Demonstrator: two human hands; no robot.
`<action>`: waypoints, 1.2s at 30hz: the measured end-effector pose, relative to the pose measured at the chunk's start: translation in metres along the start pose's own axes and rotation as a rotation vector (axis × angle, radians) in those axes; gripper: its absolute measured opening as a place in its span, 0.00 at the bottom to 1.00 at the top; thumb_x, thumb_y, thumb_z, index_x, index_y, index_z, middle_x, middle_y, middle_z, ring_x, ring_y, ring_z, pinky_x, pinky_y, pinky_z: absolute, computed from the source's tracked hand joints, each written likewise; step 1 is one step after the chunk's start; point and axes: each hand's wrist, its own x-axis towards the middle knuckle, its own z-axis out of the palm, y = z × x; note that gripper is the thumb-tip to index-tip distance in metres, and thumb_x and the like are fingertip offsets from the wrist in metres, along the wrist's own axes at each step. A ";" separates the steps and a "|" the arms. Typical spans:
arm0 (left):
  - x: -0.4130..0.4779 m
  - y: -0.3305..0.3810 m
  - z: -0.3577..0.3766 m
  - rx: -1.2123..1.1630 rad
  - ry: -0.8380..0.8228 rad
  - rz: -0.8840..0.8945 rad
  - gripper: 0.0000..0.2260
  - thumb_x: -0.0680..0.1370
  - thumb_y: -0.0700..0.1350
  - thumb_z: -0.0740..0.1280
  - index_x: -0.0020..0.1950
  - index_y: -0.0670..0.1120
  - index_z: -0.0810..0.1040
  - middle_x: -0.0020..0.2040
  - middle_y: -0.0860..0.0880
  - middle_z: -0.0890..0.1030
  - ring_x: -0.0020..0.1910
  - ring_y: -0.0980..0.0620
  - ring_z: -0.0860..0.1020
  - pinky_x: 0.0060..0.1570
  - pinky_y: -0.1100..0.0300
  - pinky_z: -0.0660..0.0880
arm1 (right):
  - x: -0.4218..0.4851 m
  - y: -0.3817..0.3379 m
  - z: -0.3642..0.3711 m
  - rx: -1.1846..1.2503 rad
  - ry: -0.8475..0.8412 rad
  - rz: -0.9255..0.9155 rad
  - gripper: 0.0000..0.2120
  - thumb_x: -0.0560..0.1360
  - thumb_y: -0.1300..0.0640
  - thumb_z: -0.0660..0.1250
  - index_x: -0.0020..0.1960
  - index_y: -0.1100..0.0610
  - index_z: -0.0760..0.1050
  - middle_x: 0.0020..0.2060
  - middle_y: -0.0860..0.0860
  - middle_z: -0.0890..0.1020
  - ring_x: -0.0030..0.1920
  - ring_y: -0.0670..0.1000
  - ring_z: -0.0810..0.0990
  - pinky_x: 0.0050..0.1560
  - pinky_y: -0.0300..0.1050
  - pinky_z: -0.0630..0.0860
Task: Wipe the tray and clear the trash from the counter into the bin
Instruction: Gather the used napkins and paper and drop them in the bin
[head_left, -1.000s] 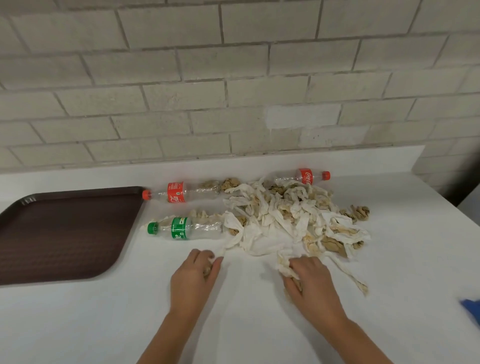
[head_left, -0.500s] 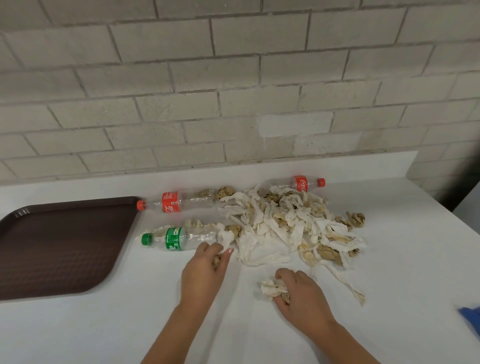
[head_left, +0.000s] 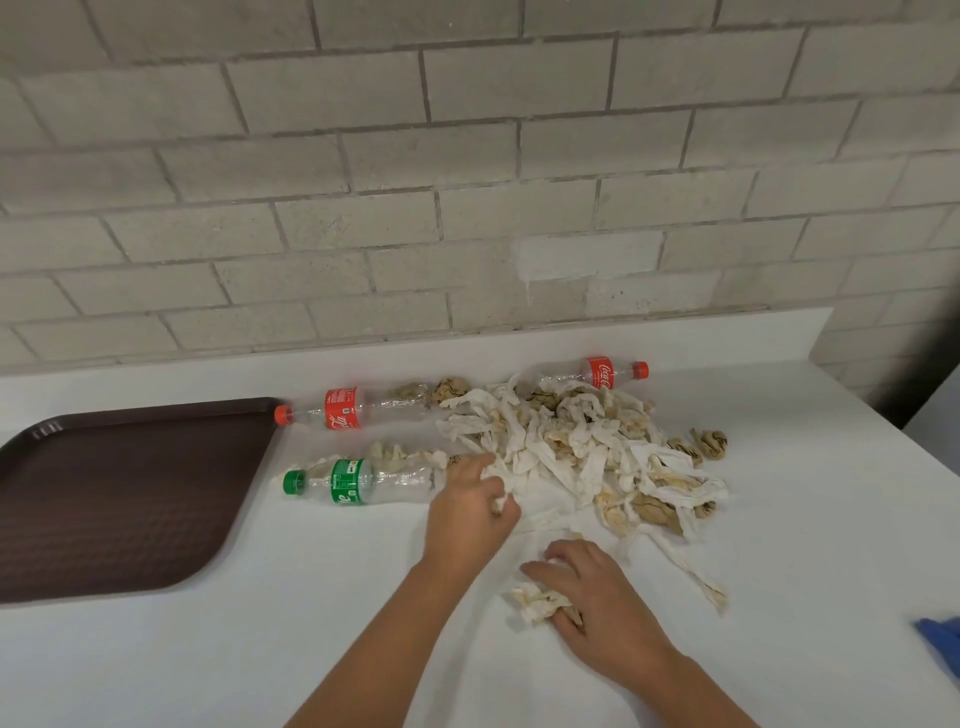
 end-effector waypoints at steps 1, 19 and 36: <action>-0.003 -0.005 0.012 0.020 -0.071 0.013 0.08 0.73 0.45 0.68 0.38 0.40 0.80 0.67 0.47 0.74 0.66 0.47 0.71 0.47 0.59 0.74 | -0.002 -0.001 -0.002 0.001 -0.037 -0.023 0.30 0.66 0.54 0.62 0.67 0.36 0.65 0.56 0.42 0.71 0.57 0.42 0.68 0.59 0.35 0.67; -0.085 -0.022 0.003 0.028 0.002 -0.027 0.13 0.70 0.56 0.62 0.33 0.48 0.78 0.34 0.53 0.75 0.28 0.54 0.75 0.24 0.65 0.68 | -0.029 -0.023 0.009 0.023 0.120 -0.068 0.13 0.75 0.34 0.60 0.44 0.39 0.79 0.45 0.41 0.75 0.48 0.41 0.72 0.52 0.35 0.66; -0.107 -0.001 -0.003 -0.061 -0.171 -0.156 0.04 0.70 0.39 0.70 0.44 0.41 0.80 0.49 0.47 0.76 0.40 0.44 0.79 0.38 0.57 0.75 | -0.074 -0.048 0.000 0.042 0.321 0.301 0.06 0.66 0.57 0.67 0.39 0.48 0.81 0.37 0.41 0.76 0.38 0.39 0.73 0.38 0.28 0.68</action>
